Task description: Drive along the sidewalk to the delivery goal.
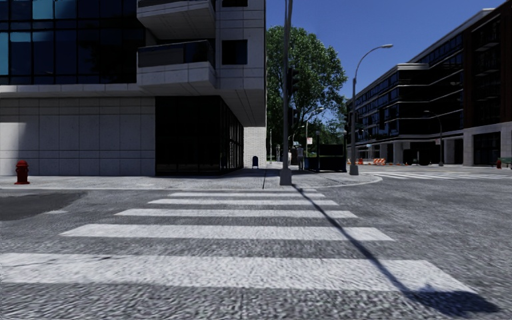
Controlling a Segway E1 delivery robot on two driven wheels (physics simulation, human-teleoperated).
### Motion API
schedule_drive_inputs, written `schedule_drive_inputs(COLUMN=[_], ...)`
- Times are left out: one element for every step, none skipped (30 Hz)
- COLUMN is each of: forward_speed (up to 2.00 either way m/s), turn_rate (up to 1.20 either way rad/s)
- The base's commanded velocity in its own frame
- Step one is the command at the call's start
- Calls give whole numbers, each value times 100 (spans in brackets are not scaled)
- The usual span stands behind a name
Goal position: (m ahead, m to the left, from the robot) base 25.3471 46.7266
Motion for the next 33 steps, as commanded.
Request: schedule_drive_inputs(forward_speed=[155, 155, 155, 155, 155, 155, 155, 155, 155, 155, 155, 155, 155, 155, 155, 155, 155, 155, 155, 155, 155, 155, 155, 155, 155, 155, 155, 155, 155, 155, 155, 155, 155], turn_rate=[0, 0, 0, 0, 0, 0, 0, 0, 0, 0, 0, 0, 0, 0, 0, 0, 0, 0, 0, 0, 0, 0, 0, 0, 0, 0, 0, 0, 0, 0, 0, 0, 0])
